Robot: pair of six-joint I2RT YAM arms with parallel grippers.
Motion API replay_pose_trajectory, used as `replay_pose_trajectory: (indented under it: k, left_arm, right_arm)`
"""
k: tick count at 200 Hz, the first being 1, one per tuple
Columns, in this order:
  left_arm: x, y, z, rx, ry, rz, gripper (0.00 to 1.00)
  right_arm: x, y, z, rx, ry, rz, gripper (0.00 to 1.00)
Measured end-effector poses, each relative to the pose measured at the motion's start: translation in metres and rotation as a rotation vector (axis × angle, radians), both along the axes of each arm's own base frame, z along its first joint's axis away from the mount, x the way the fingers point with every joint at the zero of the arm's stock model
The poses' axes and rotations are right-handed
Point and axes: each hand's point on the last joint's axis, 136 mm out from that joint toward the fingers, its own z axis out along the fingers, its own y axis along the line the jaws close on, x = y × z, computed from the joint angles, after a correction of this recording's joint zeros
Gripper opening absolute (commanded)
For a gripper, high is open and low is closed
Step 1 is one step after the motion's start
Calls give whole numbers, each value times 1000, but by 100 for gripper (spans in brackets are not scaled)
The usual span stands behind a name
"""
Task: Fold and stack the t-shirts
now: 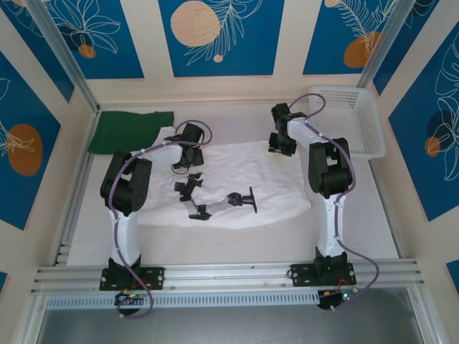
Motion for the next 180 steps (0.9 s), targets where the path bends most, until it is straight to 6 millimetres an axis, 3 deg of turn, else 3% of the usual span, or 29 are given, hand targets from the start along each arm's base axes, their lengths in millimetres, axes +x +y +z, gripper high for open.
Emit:
replay_pose_trajectory:
  k: [53, 79, 99, 116, 141, 164, 180]
  left_arm:
    - [6, 14, -2, 3, -49, 58, 68]
    - [8, 15, -1, 3, -58, 61, 68]
    - [9, 14, 0, 3, -57, 59, 68]
    - [14, 12, 0, 3, -57, 53, 68]
    - [24, 7, 1, 7, -53, 37, 67]
    - [37, 3, 1, 9, -53, 36, 67]
    - [45, 0, 2, 10, -51, 29, 67]
  right_arm:
    - [31, -27, 4, -55, -36, -51, 43]
    - [46, -37, 26, -85, -90, -74, 44]
    - [55, -33, 43, -83, -140, -71, 44]
    - [48, -22, 52, -63, -156, -41, 44]
    - [14, 10, 55, 16, -122, 31, 43]
    - [-6, 35, 44, 77, -68, 84, 42]
    - [-8, 39, 30, 93, -29, 91, 41]
